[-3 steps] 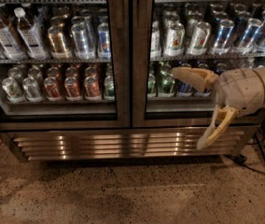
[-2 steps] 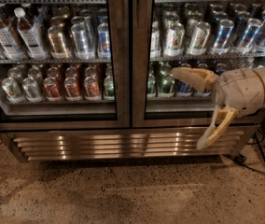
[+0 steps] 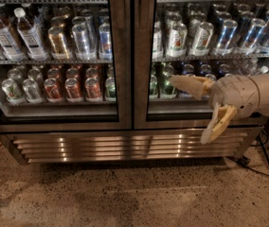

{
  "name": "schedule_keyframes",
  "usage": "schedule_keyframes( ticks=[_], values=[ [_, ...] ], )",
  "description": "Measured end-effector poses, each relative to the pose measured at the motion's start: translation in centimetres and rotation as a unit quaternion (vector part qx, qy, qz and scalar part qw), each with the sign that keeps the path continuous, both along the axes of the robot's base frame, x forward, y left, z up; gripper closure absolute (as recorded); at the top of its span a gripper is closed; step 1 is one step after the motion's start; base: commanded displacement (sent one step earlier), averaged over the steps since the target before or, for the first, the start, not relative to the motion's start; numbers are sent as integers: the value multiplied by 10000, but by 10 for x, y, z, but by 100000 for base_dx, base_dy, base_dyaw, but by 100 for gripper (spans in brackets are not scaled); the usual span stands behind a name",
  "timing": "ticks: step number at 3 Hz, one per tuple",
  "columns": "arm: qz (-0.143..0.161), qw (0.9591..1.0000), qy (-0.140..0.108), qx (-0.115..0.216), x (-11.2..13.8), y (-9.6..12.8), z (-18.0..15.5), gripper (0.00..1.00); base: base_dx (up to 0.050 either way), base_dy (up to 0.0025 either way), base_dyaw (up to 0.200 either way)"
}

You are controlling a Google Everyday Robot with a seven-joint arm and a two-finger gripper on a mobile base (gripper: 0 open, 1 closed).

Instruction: Open left fridge door

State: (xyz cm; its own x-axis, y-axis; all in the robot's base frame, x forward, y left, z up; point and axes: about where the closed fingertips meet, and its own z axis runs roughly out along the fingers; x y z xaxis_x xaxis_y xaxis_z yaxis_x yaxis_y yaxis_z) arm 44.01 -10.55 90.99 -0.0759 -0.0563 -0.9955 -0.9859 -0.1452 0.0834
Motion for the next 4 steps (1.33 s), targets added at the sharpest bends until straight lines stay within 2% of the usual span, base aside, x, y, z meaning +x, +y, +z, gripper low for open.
schedule_keyframes(
  ticks=[2,3,4],
  values=[
    [49,9999,101,94,4,4,2,0,0,0,0],
    [123,9997,-169,162,-10,15,36,0,0,0,0],
    [147,9983,-555,59,-32,29,80,0,0,0,0]
  ],
)
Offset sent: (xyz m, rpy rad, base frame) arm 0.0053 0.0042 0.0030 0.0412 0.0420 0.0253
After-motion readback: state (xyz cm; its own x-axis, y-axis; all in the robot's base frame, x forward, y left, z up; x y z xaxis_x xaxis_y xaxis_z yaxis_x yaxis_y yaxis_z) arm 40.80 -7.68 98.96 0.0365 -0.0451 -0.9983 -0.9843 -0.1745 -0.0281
